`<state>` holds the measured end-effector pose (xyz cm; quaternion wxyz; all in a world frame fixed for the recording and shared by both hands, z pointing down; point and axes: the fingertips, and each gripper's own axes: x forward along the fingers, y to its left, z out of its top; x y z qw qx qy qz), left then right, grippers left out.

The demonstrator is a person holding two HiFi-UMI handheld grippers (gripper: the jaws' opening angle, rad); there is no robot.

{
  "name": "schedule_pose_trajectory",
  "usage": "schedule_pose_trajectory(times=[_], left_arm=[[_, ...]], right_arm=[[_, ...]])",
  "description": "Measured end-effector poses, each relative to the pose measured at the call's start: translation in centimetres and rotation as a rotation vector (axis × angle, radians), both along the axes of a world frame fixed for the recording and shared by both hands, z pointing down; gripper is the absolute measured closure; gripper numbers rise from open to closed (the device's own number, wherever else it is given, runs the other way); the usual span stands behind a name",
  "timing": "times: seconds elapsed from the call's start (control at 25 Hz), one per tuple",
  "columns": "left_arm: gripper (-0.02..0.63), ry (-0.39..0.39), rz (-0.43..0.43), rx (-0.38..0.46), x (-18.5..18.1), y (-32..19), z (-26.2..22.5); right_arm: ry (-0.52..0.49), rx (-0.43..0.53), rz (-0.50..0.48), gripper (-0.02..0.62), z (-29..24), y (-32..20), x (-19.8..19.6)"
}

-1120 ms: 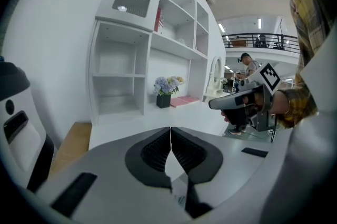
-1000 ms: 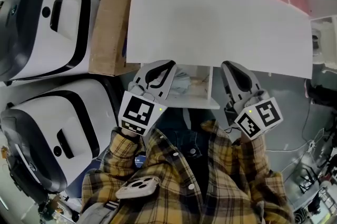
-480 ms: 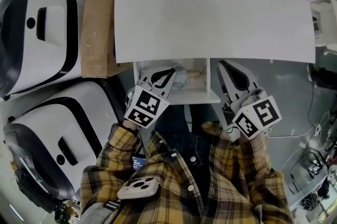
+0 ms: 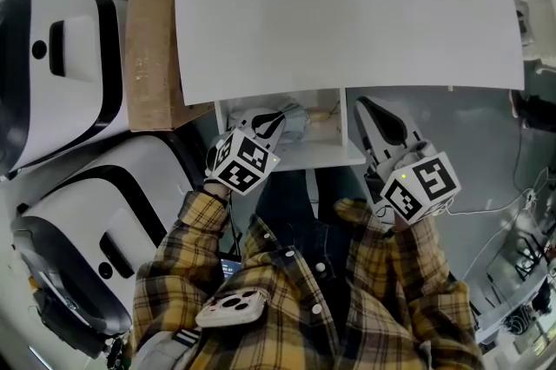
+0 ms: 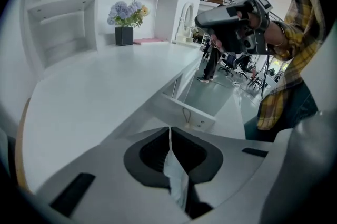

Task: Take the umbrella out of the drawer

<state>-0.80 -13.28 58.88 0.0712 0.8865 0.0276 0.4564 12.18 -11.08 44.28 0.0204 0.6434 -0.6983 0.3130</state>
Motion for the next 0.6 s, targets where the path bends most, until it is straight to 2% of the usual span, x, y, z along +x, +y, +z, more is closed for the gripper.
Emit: schedule_pose_trajectory(times=[0.48, 0.6], left_arm=[[0.577, -0.157, 0.137, -0.020, -2.4, 0.7, 5.6], [0.509, -0.188, 0.181, -0.035, -3.0, 1.1, 6.3]], right_arm=[[-0.028, -0.070, 0.015, 0.578, 3.1, 0.7, -0.5], [-0.032, -0.076, 0.021, 0.578, 3.4, 0.9, -0.5]])
